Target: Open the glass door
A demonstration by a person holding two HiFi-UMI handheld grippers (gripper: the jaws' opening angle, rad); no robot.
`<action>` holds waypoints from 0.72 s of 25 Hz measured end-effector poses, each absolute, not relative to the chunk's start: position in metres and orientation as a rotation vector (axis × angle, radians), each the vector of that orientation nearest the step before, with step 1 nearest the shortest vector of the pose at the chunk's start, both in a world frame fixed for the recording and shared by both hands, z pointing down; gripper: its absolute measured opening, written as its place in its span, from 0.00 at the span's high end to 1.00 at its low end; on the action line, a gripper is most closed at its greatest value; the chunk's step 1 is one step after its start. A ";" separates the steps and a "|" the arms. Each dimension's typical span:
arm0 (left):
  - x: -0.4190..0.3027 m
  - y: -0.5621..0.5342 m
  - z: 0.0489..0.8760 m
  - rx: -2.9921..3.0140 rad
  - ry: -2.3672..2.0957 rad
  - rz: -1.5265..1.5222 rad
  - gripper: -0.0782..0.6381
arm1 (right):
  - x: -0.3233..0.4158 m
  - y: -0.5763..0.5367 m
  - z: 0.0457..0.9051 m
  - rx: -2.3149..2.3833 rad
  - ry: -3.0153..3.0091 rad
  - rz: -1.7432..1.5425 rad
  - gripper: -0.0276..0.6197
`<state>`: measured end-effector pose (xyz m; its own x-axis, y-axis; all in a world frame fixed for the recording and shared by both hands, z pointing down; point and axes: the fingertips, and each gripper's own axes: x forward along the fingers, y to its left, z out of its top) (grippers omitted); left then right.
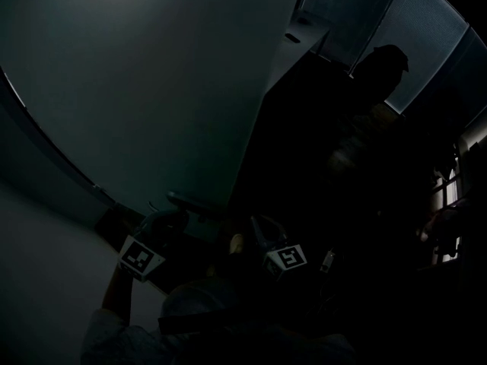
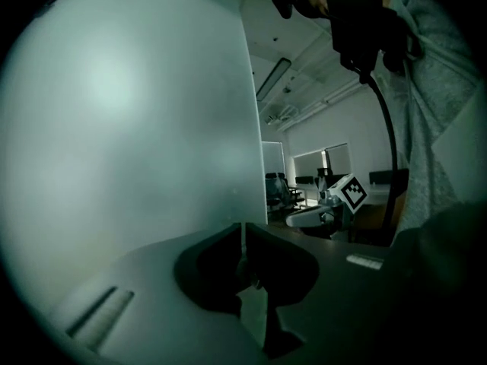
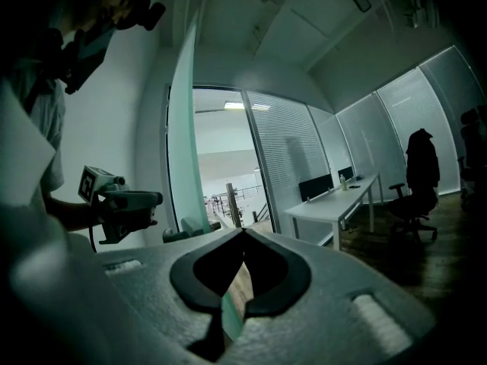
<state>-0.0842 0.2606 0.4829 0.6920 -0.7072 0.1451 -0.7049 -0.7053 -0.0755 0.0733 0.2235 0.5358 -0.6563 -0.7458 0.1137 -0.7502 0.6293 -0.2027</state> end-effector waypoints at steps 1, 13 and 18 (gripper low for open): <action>-0.085 0.260 0.482 -2.878 1.231 -0.229 0.86 | 0.072 0.224 0.533 1.292 -2.825 0.360 0.96; -0.084 0.258 0.500 -2.813 1.534 0.001 0.88 | 0.068 0.228 0.527 1.300 -2.857 0.325 0.96; -0.075 0.267 0.508 -2.828 1.507 -0.049 0.88 | 0.071 0.232 0.529 1.316 -2.846 0.338 0.96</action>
